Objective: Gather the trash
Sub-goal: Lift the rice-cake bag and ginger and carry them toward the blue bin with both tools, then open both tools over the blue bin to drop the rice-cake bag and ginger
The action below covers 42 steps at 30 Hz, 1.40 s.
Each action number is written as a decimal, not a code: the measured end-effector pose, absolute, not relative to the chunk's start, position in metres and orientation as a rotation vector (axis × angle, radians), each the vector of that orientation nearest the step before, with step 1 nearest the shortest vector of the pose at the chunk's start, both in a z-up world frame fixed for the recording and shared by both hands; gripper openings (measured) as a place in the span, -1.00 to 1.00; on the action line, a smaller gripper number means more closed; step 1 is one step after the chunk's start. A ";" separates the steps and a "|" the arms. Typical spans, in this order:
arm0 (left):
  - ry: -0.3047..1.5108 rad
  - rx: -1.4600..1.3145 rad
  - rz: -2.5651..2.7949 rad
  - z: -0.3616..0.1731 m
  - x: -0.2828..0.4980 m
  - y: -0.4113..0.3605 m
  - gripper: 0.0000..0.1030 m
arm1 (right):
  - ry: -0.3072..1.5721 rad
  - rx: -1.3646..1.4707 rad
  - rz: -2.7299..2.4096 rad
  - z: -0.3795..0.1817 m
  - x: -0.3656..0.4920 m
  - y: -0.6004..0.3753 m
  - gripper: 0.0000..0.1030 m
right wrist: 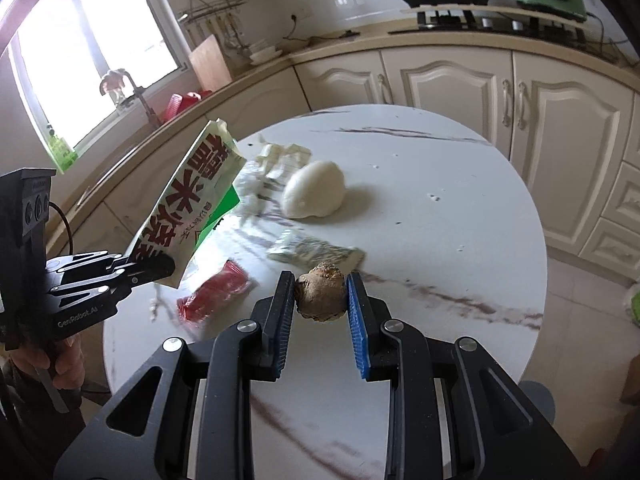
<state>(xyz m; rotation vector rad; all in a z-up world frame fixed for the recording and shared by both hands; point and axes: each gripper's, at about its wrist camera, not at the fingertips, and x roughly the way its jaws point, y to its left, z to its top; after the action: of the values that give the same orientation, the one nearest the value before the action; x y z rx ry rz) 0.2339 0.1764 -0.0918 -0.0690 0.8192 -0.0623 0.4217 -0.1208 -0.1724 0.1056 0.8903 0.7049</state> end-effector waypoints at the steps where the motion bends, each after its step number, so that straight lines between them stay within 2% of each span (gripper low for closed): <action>1: 0.813 -0.073 -0.065 -0.089 0.229 0.175 -0.87 | 0.884 0.108 0.710 -0.169 0.416 -0.121 -0.52; 13: 0.763 -0.002 -0.160 -0.065 0.185 0.104 -0.88 | 0.805 0.158 0.700 -0.142 0.369 -0.167 -0.52; 18: 0.811 -0.021 -0.150 -0.078 0.190 0.093 -0.89 | 0.819 0.183 0.677 -0.150 0.362 -0.192 -0.52; 25: 0.766 -0.028 -0.158 -0.059 0.184 0.077 -0.89 | 0.817 0.242 0.691 -0.160 0.360 -0.212 -0.52; 35: 0.744 0.053 -0.296 -0.047 0.206 -0.019 -0.89 | 0.761 0.293 0.588 -0.156 0.348 -0.283 -0.52; 42: 0.826 0.118 -0.446 -0.077 0.255 -0.120 -0.89 | 0.782 0.349 0.427 -0.180 0.338 -0.370 -0.52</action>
<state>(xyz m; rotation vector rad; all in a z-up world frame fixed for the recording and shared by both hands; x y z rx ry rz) 0.2549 -0.1200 -0.0766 0.1179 0.8259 -0.4461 0.3377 -0.3699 -0.1800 0.3495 0.7824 0.4274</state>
